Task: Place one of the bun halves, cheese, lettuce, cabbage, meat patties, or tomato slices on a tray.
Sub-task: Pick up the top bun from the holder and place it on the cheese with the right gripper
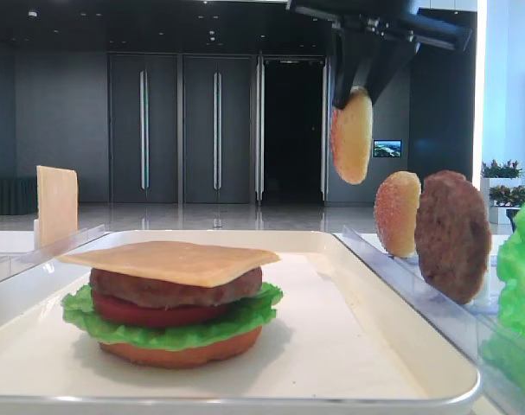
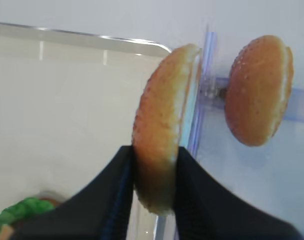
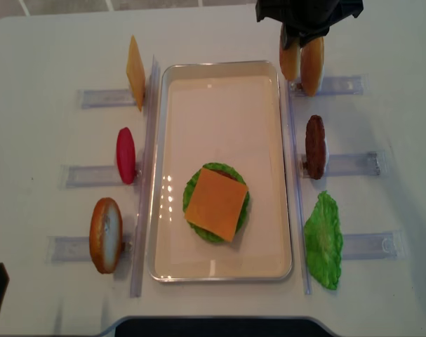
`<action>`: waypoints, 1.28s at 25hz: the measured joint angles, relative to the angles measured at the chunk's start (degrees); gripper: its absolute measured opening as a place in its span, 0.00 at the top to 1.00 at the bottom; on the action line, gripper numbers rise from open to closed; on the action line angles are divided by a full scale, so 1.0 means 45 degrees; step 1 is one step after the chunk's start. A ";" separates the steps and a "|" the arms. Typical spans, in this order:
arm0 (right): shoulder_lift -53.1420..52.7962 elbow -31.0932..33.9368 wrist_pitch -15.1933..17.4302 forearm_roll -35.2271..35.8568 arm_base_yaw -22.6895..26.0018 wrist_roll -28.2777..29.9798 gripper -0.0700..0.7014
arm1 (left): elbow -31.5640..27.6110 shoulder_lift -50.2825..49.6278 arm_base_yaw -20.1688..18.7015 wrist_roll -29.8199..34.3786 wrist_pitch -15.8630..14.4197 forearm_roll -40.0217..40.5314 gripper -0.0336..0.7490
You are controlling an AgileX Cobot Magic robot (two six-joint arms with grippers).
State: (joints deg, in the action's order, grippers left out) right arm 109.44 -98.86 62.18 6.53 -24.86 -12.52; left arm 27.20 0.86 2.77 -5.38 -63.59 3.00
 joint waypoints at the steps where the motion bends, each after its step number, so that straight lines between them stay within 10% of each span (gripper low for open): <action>1: -0.0211 0.0000 0.0175 0.0156 -0.0091 0.0015 0.65 | 0.0000 0.0000 0.0000 0.0000 0.0000 0.0000 0.07; 10: -0.2499 0.0963 0.0384 0.1477 -0.1113 0.0387 0.65 | 0.0000 0.0000 0.0000 0.0000 0.0000 0.0000 0.07; 25: -0.7946 1.0736 -0.5903 0.8498 -0.2303 0.4745 0.65 | 0.0000 0.0000 0.0000 0.0000 0.0000 0.0000 0.07; 32: -0.8328 1.2843 -0.6930 1.3269 -0.3498 0.8550 0.65 | 0.0000 0.0000 0.0000 0.0000 0.0000 0.0000 0.07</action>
State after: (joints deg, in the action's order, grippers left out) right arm 71.97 -41.07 30.99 66.25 -40.60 25.96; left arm 27.20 0.86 2.77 -5.38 -63.59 3.00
